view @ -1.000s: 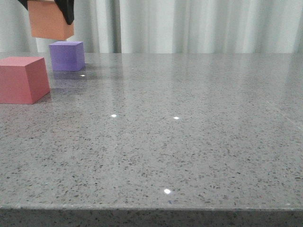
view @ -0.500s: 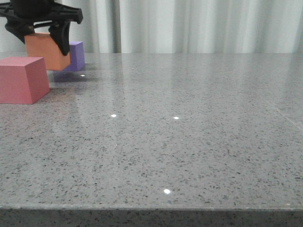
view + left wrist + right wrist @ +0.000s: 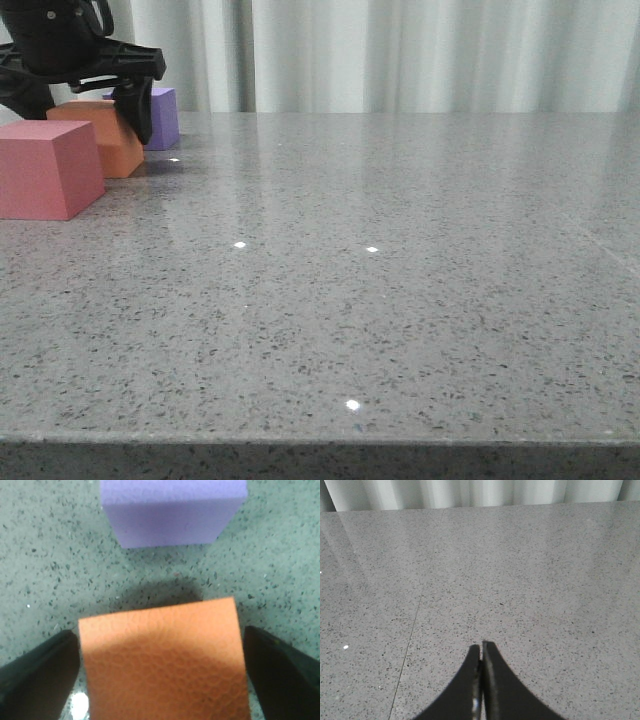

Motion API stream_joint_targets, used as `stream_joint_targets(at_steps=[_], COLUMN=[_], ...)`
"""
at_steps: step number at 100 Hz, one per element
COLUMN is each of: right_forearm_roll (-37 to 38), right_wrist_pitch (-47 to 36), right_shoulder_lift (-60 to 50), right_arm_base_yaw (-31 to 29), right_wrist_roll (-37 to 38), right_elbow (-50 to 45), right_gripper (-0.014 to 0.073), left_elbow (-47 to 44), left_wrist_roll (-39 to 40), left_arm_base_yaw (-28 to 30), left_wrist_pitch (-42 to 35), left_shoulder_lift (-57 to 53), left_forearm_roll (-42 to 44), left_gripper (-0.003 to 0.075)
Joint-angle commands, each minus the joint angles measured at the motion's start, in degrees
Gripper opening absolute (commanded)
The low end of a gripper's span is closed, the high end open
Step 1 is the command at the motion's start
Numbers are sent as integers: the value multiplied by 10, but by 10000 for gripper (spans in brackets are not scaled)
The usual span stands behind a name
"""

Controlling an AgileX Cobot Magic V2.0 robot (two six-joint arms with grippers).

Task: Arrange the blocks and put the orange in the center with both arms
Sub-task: 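Lower the orange cube between the pink and purple cubes, then open the left gripper and raise it away from the cubes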

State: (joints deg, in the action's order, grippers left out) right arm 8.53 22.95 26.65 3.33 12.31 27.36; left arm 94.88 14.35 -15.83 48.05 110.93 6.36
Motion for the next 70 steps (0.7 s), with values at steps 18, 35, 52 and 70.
stream_joint_targets(at_steps=[18,35,52,70], right_forearm_roll=[10,10,10,10], right_wrist_pitch=[-46,-46,-46,-46], right_shoulder_lift=[3,3,3,3], right_arm_base_yaw=[-3,-3,-3,-3], right_wrist_roll=[-4,-4,-4,-4], right_elbow=[16,16,16,16], right_gripper=[-67,-67,-67,-67], left_elbow=[16,-1,-77,-209], left_wrist_roll=[-3,-3,-3,-3], left_arm_base_yaw=[-3,-3,-3,-3], left_wrist_pitch=[-51,-58,-83,-142], left_shoulder_lift=[-73,-151,-276,-443], left_forearm_roll=[-6,-6,-2,-2], left_gripper=[669,669,669,655])
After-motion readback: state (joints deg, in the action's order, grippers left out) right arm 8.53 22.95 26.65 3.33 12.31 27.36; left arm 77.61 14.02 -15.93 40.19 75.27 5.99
